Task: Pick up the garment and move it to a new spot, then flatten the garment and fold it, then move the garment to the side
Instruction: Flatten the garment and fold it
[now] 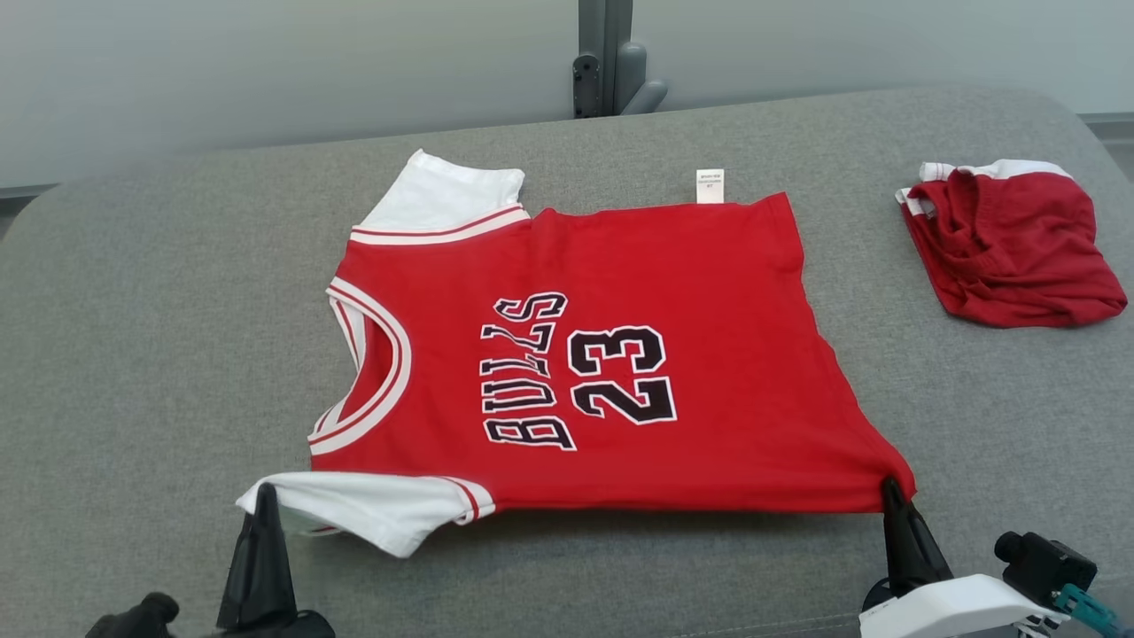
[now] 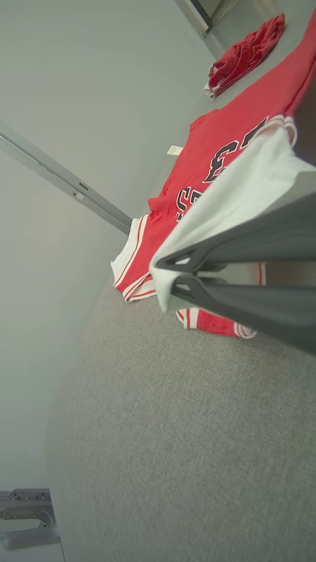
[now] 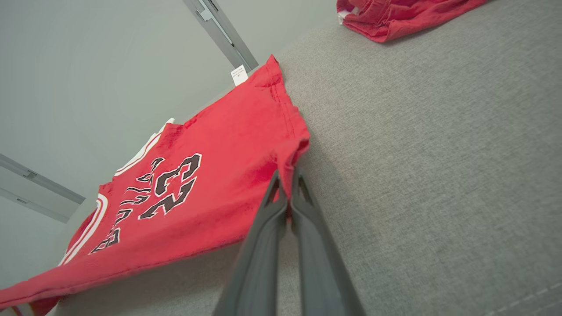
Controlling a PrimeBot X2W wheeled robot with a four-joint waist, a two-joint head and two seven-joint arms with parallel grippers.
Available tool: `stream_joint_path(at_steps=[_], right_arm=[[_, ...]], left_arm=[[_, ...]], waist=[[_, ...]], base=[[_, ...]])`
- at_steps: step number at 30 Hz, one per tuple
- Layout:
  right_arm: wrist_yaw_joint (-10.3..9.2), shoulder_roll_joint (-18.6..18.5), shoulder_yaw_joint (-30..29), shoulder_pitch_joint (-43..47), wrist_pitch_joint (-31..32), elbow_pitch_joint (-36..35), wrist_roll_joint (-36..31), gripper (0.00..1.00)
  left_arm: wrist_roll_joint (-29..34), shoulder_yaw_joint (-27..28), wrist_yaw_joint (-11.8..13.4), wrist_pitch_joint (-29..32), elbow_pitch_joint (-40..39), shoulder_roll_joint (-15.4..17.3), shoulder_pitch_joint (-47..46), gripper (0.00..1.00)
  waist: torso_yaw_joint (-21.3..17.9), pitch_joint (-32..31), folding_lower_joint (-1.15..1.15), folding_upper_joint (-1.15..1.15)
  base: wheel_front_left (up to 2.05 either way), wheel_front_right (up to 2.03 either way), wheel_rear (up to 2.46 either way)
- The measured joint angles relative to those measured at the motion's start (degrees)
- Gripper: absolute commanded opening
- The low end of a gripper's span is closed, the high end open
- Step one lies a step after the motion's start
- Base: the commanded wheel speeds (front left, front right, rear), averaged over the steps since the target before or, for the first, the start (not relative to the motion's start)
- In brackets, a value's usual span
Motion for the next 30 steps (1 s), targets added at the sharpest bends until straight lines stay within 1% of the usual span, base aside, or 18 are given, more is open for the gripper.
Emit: stream_joint_path(at_steps=[7,8,12,15,19,24,30], right_arm=[[-0.01,0.0,1.6,-3.5,0.0,3.4,2.7,0.00],[-0.01,0.0,1.5,-5.0,0.0,4.8,4.1,0.00],[-0.01,0.0,1.8,-9.3,0.0,8.7,3.9,0.00],[-0.02,0.0,2.6,-13.1,0.0,11.8,4.5,0.00],[-0.02,-0.1,3.0,-18.2,0.0,17.2,3.8,0.00],[-0.03,0.0,3.1,-24.3,0.0,21.0,3.4,0.00],[-0.03,0.0,4.6,-29.4,0.0,26.1,2.5,0.00]], left_arm=[[2.8,-2.5,-0.2,0.0,3.7,0.0,-6.6,0.00],[1.9,-3.5,-0.3,0.0,6.3,0.0,-9.4,0.00],[2.2,-4.5,-0.3,0.0,11.5,0.0,-16.2,0.00],[2.3,-4.2,-0.3,0.0,15.6,0.0,-20.5,0.00],[3.2,-3.7,-0.3,0.0,20.9,0.0,-24.6,0.00],[4.4,-3.4,-0.3,0.0,24.1,0.0,-28.5,0.00],[5.4,-3.8,-0.3,0.0,28.1,0.0,-32.1,0.00]], waist=[[-0.3,-1.6,0.00,0.00],[-0.3,-1.5,0.00,0.00],[-0.5,-0.9,0.00,0.00],[-0.9,-0.1,0.00,0.00],[-1.6,1.4,0.00,0.00],[-2.3,3.8,0.00,0.00],[-2.6,6.5,0.00,0.00]], base=[[0.00,0.00,0.00],[0.00,0.00,0.00],[0.00,0.00,0.00],[0.00,0.00,0.00],[0.00,0.00,0.00],[0.00,0.00,0.00],[0.00,0.00,0.00]])
